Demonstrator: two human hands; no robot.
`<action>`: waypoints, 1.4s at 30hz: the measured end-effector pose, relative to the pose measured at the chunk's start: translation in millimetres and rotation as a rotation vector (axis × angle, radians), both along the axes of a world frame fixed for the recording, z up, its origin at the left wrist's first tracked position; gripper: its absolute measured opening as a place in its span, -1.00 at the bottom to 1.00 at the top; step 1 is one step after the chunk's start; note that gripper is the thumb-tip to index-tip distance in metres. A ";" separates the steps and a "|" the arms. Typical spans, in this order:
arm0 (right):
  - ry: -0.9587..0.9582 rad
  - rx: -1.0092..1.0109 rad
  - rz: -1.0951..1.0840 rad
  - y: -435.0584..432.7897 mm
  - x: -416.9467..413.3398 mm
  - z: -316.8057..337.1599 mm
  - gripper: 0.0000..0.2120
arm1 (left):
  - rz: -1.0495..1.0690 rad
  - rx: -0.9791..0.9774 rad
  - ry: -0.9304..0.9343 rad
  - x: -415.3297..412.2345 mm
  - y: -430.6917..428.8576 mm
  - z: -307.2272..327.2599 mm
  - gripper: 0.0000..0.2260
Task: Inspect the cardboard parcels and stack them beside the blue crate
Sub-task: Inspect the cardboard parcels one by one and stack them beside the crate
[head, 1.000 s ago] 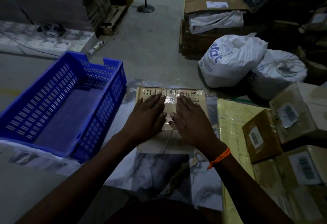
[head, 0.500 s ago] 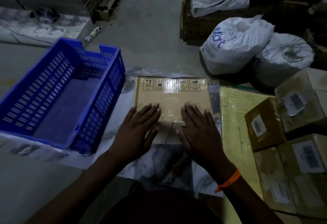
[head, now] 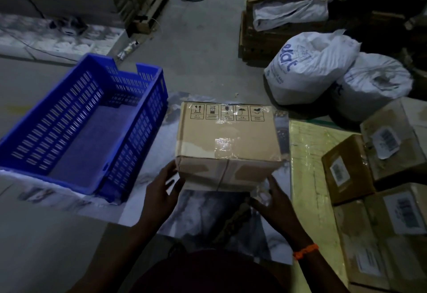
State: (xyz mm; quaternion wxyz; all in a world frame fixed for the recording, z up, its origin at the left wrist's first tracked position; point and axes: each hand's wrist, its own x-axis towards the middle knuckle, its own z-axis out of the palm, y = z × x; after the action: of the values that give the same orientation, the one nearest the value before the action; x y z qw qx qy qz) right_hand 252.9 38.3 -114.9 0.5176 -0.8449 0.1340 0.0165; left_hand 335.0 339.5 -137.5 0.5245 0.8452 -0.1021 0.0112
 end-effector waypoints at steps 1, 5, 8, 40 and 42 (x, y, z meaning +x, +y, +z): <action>0.017 0.006 0.044 0.4 -1.5 -10.0 -0.18 | -0.016 -0.009 0.032 -0.6 -2.2 -4.4 -0.58; -0.008 0.048 0.055 -4.6 7.1 -13.9 -0.11 | 0.066 0.040 -0.043 5.8 -16.2 1.9 -0.64; -0.079 0.063 0.026 -3.1 17.6 9.1 -0.24 | 0.111 -0.003 -0.075 19.4 -21.5 15.1 -0.60; 0.023 0.317 -0.007 34.9 72.6 -41.7 -0.24 | 0.157 -0.227 0.470 66.7 1.8 -13.0 -0.57; 0.000 0.323 -0.020 43.6 108.2 -43.0 -0.25 | 0.188 -0.276 0.477 99.1 2.3 -5.3 -0.64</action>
State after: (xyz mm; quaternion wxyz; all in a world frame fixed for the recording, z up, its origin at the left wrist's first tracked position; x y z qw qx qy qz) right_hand 361.1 81.9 -157.9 0.6469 -0.7493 0.1380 0.0327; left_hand 434.1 341.8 -142.8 0.6404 0.7504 0.1051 -0.1255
